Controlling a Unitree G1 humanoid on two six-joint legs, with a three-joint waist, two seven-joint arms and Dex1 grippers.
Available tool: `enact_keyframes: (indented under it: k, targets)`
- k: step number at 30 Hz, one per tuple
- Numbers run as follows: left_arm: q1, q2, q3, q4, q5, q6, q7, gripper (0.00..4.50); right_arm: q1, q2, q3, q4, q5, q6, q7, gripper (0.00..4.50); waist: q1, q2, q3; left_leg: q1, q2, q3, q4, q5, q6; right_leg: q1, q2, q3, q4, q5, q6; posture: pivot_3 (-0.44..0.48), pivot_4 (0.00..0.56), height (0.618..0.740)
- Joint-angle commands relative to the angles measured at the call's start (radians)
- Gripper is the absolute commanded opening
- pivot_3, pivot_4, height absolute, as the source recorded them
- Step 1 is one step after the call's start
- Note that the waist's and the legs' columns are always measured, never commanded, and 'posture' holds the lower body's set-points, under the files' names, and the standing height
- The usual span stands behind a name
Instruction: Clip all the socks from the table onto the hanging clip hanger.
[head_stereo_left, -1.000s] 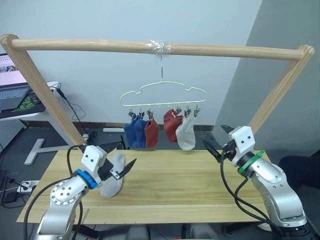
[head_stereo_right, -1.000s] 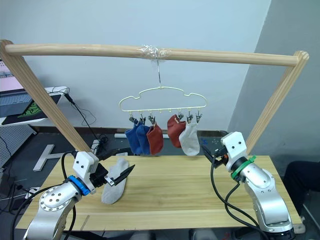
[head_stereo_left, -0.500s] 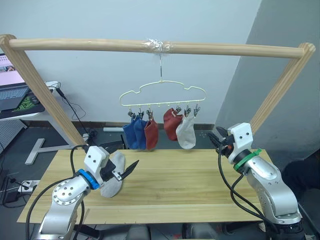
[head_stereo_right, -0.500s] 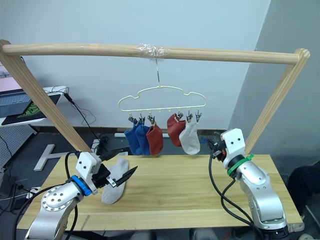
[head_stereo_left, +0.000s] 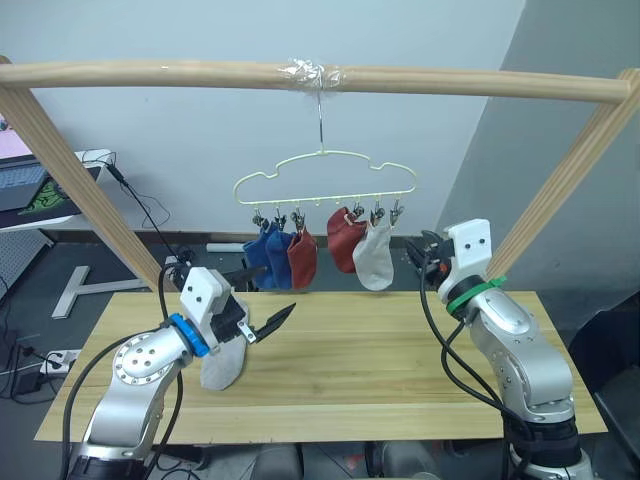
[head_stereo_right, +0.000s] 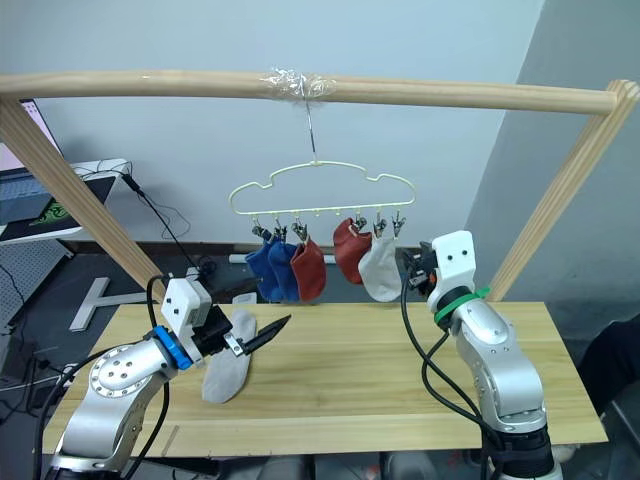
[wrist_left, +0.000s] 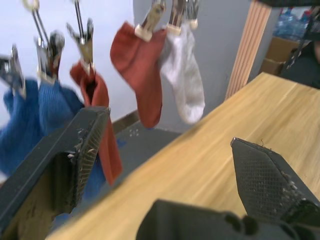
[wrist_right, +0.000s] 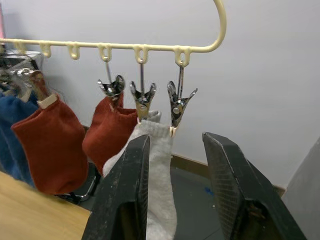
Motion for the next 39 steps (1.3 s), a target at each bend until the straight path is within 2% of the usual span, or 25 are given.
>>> enact_keyframes:
  k: [1,2,5,8,12,24,29,39]
  targets:
    - [-0.044,0.014,-0.002,-0.024,-0.023,0.004,-0.020,4.50,-0.046,0.038,-0.004,-0.002,-0.010,0.010,-0.046,1.72,-0.001,0.001,0.007,-0.001,0.000,0.000,0.000,0.000,0.000,0.000,0.000,0.000,0.000,0.000,0.000,0.025,0.168,0.700]
    - [-0.051,0.014,-0.002,-0.025,-0.026,0.006,-0.024,4.50,-0.051,0.048,-0.003,-0.001,-0.012,0.011,-0.052,1.72,-0.001,0.001,0.008,-0.005,0.000,0.000,0.000,0.000,0.000,-0.004,0.000,0.000,0.000,0.002,0.004,0.023,0.174,0.700]
    - [-0.071,0.017,-0.006,-0.024,-0.031,0.013,-0.036,4.50,-0.072,0.071,0.001,0.016,-0.018,0.018,-0.067,2.30,-0.001,0.002,0.018,-0.012,0.000,-0.001,0.000,0.000,0.000,-0.010,0.000,-0.001,0.000,0.003,0.006,0.021,0.185,0.700]
    - [-0.085,0.018,-0.005,-0.023,-0.033,0.020,-0.041,4.50,-0.080,0.081,0.008,0.018,-0.021,0.025,-0.071,3.34,-0.001,0.002,0.031,-0.013,0.000,-0.002,0.000,0.000,0.000,-0.011,0.000,-0.002,-0.001,0.003,0.006,0.024,0.197,0.700]
    - [-0.147,0.009,-0.029,-0.036,-0.031,0.071,-0.023,4.50,-0.116,0.104,0.012,0.054,-0.023,0.016,-0.087,3.34,0.000,0.002,0.047,-0.014,0.000,-0.003,0.000,0.000,0.001,-0.011,0.000,-0.002,-0.002,0.003,0.006,0.025,0.204,0.700]
    - [-0.178,0.010,-0.032,-0.117,-0.043,0.156,0.001,4.50,-0.197,0.151,-0.014,0.127,-0.023,-0.008,-0.131,3.34,-0.002,0.002,0.060,-0.016,0.000,-0.003,-0.001,-0.001,0.001,-0.012,0.000,-0.002,-0.003,0.002,0.007,0.037,0.198,0.700]
    - [-0.181,0.012,-0.031,-0.159,-0.049,0.203,0.013,4.50,-0.189,0.147,-0.012,0.104,-0.019,0.011,-0.129,3.34,-0.002,0.001,0.060,-0.016,0.000,-0.003,-0.001,-0.001,0.000,-0.012,0.000,-0.002,-0.003,0.002,0.007,0.037,0.194,0.700]
    - [-0.108,0.039,-0.014,-0.170,-0.056,0.215,-0.011,4.50,-0.059,-0.001,0.037,-0.035,-0.018,0.054,-0.015,3.34,-0.002,0.001,0.061,-0.016,0.000,-0.003,-0.002,-0.001,0.000,-0.013,0.000,-0.002,-0.004,0.002,0.007,0.030,0.185,0.700]
